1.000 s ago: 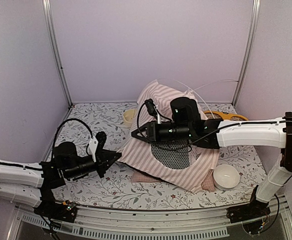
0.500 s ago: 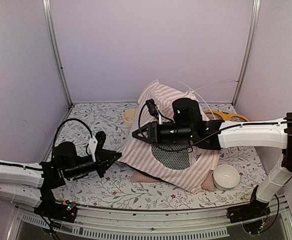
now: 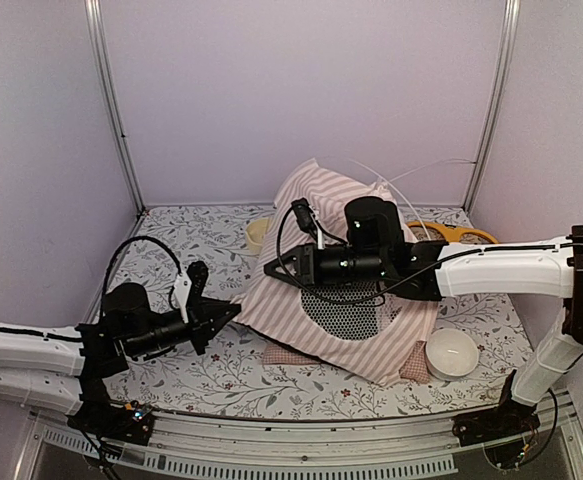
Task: Set up the pet tent
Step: Insert the tent pole into the pole socket of the pet tent.
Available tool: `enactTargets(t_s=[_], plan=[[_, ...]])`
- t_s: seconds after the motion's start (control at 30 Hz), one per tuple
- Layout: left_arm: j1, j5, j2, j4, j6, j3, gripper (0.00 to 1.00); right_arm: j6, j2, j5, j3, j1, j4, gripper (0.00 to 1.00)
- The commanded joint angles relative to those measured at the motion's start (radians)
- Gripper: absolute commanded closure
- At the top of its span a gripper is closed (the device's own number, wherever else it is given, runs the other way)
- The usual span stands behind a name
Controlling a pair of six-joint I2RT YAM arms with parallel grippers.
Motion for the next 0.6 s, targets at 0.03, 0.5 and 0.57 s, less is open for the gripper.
enactTargets(t_s=[0.03,0.5,0.57], plan=[[0.016,0.018,-0.012,-0.041,0.030,0.001,1.00,-0.017,-0.012,0.061,0.023,-0.029,0.026,1.00],[0.016,0.028,0.012,-0.036,0.024,0.002,1.00,-0.015,-0.025,0.060,0.028,-0.028,0.032,1.00],[0.015,0.031,0.006,-0.036,0.025,0.000,1.00,-0.014,-0.022,0.059,0.029,-0.029,0.031,1.00]])
